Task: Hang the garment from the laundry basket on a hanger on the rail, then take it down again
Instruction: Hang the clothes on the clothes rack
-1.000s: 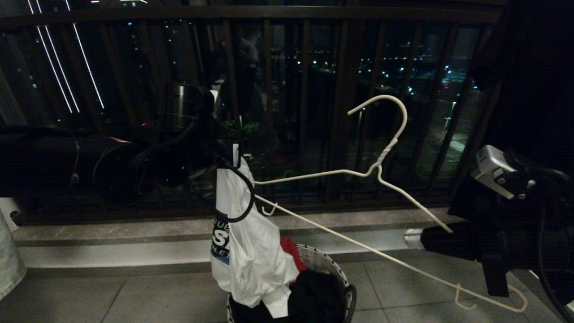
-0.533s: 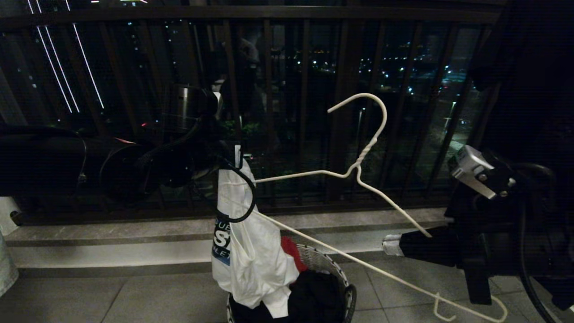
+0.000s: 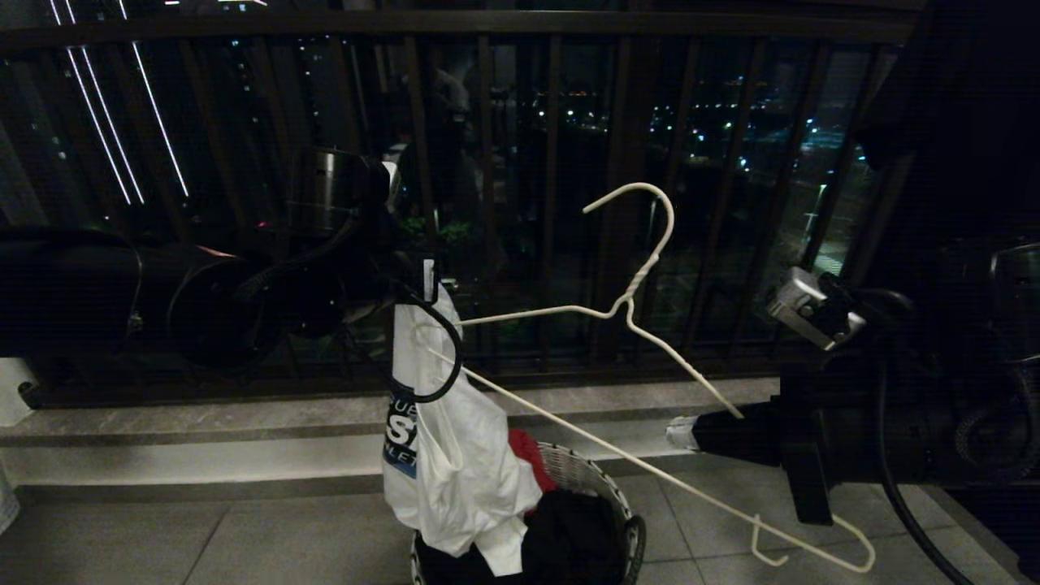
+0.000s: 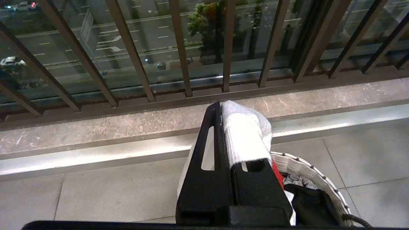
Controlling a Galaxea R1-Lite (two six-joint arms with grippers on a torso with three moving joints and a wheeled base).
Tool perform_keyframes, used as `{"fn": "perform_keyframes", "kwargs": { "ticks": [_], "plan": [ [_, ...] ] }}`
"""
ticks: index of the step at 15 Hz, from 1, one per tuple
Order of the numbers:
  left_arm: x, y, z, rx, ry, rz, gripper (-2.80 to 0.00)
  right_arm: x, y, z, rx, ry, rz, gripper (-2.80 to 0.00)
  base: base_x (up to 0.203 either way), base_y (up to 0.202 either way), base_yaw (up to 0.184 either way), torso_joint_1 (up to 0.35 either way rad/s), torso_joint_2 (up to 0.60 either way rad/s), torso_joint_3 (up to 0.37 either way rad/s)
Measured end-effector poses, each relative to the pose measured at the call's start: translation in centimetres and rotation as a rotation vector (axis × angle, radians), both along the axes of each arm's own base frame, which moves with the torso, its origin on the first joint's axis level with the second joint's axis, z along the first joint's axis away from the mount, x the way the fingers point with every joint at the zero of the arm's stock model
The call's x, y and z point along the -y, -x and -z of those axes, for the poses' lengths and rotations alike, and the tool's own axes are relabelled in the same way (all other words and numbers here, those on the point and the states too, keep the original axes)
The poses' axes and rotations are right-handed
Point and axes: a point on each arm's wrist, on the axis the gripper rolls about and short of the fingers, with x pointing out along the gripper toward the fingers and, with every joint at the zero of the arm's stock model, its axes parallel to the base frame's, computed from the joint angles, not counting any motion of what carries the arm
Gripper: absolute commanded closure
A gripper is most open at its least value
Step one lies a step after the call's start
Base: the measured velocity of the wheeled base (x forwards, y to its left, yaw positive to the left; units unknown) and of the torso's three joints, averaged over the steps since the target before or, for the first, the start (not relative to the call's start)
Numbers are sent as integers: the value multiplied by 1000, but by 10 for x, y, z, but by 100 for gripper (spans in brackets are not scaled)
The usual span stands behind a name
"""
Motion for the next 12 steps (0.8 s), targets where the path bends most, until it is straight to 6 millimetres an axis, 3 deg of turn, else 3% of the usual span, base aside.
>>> {"fn": "perform_keyframes", "kwargs": {
  "ticks": [6,12],
  "plan": [
    [0,2,0,-7,-3,3,0,-5,-13,0,26,-34,87,0,0,0,0,0,0,0],
    [14,12,5,-56,-22,49,0,-9,-20,5,10,-26,115,0,0,0,0,0,0,0]
  ]
}}
